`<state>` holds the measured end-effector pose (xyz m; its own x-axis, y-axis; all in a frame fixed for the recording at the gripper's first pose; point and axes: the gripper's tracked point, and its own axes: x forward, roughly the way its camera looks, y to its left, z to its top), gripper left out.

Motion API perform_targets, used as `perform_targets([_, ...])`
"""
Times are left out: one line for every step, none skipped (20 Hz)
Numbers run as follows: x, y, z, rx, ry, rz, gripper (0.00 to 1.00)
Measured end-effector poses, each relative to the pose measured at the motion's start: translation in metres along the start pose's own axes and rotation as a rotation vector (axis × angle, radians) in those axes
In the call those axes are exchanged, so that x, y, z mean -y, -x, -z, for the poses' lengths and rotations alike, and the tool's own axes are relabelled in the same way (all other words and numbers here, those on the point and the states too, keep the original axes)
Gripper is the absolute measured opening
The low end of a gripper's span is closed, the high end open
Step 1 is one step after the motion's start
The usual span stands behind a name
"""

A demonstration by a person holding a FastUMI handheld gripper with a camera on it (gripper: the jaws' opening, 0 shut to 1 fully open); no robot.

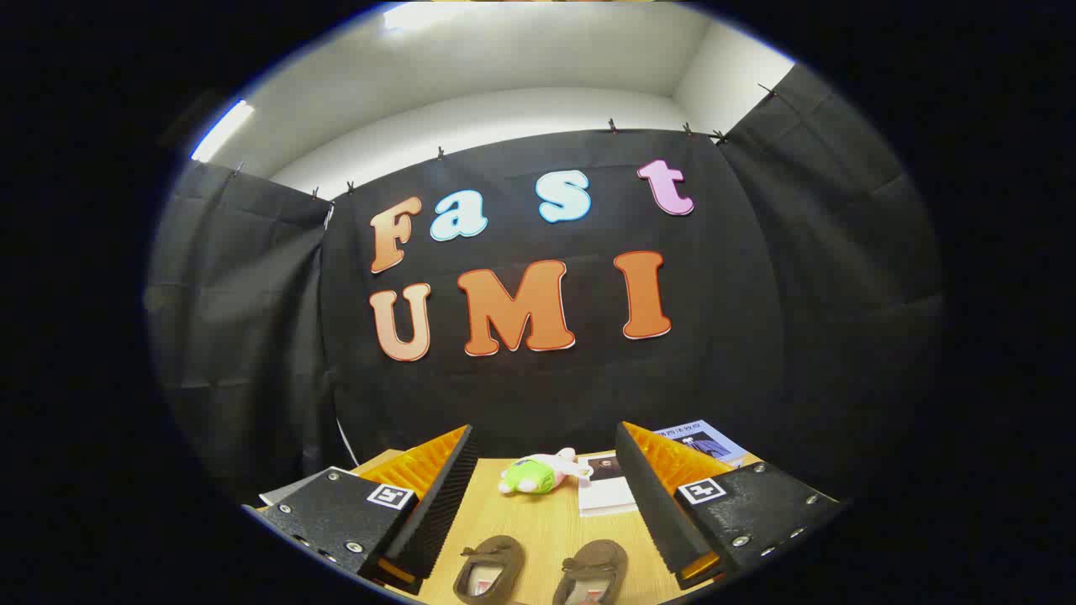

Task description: Open the storage box then place both shoes into the box .Put the left shoe in first, then the right shoe, with the right side of both shoes facing outward in a uniform manner.

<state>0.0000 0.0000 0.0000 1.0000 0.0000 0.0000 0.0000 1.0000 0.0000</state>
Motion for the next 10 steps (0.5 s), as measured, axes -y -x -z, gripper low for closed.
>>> perform_targets([-0.002, 0.002, -0.003, 0.013, 0.005, -0.003, 0.98])
perform_targets([-0.006, 0.004, -0.006, 0.021, 0.010, -0.005, 0.98])
perform_targets([-0.009, 0.006, -0.006, 0.024, 0.019, -0.010, 0.98])
perform_targets([-0.014, 0.008, -0.007, 0.025, 0.032, -0.019, 0.98])
perform_targets([-0.019, 0.010, -0.008, 0.029, 0.049, -0.030, 0.98])
perform_targets([-0.025, 0.012, -0.012, 0.057, 0.076, -0.047, 0.98])
perform_targets([-0.029, 0.013, -0.022, 0.102, 0.109, -0.052, 0.98])
perform_targets([-0.028, 0.013, -0.026, 0.136, 0.150, -0.042, 0.98])
perform_targets([-0.028, 0.016, -0.027, 0.161, 0.194, -0.033, 0.98])
perform_targets([-0.029, 0.018, -0.028, 0.179, 0.230, -0.027, 0.98])
